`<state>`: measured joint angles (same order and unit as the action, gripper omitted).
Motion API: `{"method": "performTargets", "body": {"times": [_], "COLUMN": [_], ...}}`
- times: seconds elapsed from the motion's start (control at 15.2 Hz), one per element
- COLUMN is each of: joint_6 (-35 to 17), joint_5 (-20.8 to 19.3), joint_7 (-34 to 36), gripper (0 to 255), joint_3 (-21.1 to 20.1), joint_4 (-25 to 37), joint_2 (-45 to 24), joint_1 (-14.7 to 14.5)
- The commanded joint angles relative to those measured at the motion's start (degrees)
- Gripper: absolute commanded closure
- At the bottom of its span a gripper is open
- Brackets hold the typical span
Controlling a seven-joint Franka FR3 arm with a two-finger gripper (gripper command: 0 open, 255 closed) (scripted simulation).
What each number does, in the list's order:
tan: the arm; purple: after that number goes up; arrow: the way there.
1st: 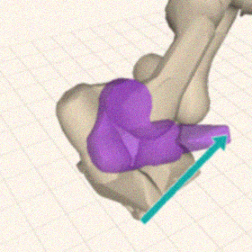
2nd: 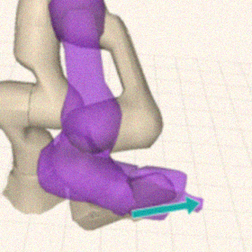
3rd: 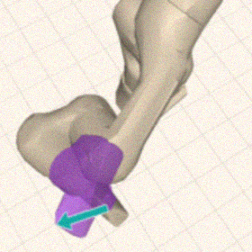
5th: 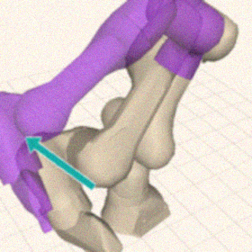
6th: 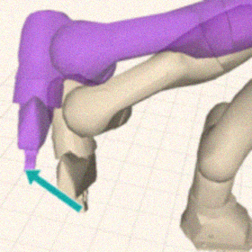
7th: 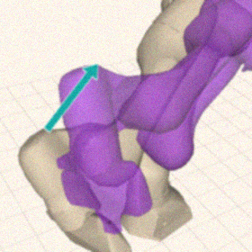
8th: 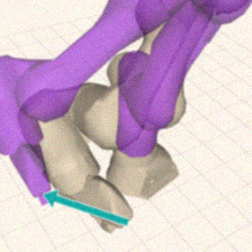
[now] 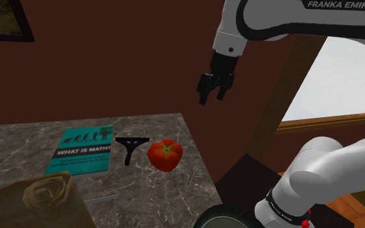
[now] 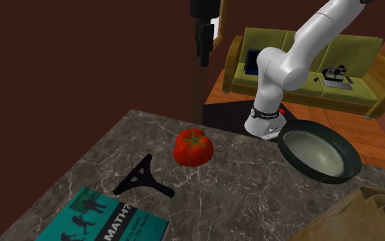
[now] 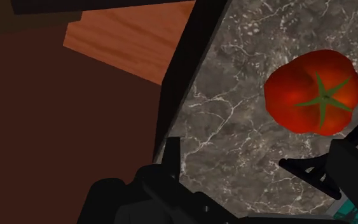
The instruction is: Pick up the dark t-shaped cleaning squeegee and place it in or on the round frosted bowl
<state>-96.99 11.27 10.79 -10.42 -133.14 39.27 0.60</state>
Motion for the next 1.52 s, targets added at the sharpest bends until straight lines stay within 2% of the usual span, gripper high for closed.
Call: {"method": "performTargets", "body": {"times": [0.0,0.4,0.73,1.12,1.45], "joint_6": [-2.4,-9.8,-15.5,-20.5,-22.3], "joint_5": [1.2,2.4,0.5,-6.4,-14.3], "joint_7": [4.3,15.8,26.1,40.1,51.7], "gripper": [0,0,0,0,0], "joint_3": [-3.0,-10.7,-16.7,-21.9,-22.4], "joint_4": [-0.1,2.3,6.5,14.2,23.0], "joint_2": [-2.2,-12.2,-22.6,-37.5,-51.0], "joint_1": [0.0,1.0,2.3,2.8,0.2]}}
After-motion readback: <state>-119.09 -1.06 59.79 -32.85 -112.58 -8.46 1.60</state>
